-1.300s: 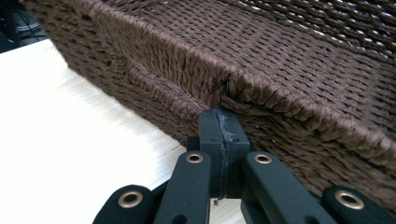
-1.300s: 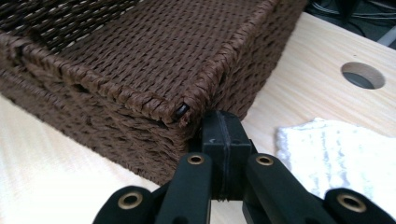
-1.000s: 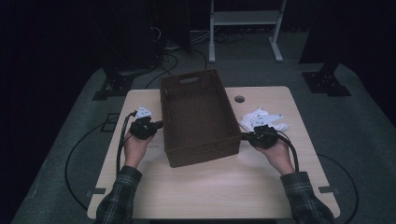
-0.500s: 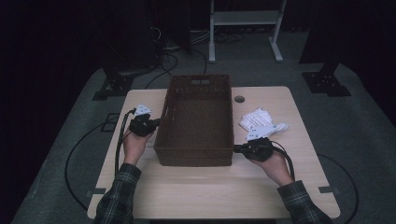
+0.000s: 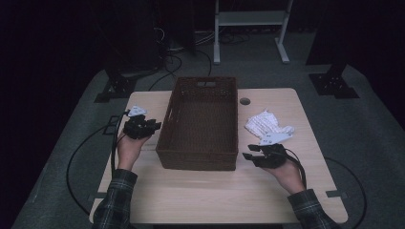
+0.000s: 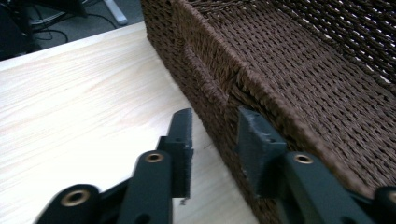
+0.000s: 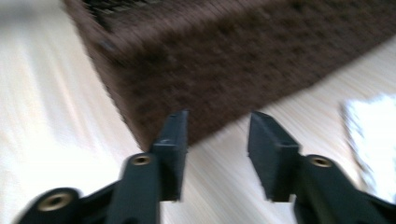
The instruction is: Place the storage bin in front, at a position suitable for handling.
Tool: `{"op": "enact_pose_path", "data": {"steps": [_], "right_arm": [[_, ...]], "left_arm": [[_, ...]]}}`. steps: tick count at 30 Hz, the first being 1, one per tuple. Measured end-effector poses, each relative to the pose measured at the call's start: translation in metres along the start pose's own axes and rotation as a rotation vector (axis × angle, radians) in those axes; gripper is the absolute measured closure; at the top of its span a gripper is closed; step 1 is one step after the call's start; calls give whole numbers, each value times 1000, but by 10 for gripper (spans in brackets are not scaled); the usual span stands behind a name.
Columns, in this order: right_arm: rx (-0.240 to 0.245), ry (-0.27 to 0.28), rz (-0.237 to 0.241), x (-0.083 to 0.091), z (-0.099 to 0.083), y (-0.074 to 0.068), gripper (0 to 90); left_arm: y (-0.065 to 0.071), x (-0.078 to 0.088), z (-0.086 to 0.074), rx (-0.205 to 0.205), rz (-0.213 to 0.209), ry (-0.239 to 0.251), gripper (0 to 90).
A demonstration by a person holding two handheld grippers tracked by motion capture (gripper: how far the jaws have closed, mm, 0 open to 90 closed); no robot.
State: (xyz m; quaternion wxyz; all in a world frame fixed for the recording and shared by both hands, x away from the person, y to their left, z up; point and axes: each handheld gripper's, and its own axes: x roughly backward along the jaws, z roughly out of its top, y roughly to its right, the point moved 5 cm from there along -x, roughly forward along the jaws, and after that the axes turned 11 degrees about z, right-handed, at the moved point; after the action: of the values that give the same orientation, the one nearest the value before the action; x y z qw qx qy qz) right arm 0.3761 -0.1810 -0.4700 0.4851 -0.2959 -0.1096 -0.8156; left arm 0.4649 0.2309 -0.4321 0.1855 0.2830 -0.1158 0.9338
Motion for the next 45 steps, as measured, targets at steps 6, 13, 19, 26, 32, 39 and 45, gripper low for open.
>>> {"op": "enact_pose_path", "data": {"steps": [6, 13, 19, 26, 32, 39, 45], "right_arm": [[-64, -2, -73, 11, -23, 8, 397], [-141, -18, -137, 19, -52, 11, 285], [-208, -40, -173, 22, -74, 10, 158], [-232, -28, -229, 29, -90, 8, 126], [-213, -35, -259, 33, -105, 4, 89], [-247, -67, -265, 34, -109, 7, 85], [-252, -69, -252, 34, -110, 7, 85]], "left_arm": [[-3, 16, 3, 6, 2, 14, 563], [3, 32, 5, 13, -42, 16, 487], [11, 39, 7, 24, -75, 8, 423], [18, 41, 10, 13, -84, 5, 374], [28, 39, 12, -3, -88, -1, 346], [39, 32, 11, -19, -93, -24, 344], [47, 24, 8, -48, -90, -58, 401]]}}
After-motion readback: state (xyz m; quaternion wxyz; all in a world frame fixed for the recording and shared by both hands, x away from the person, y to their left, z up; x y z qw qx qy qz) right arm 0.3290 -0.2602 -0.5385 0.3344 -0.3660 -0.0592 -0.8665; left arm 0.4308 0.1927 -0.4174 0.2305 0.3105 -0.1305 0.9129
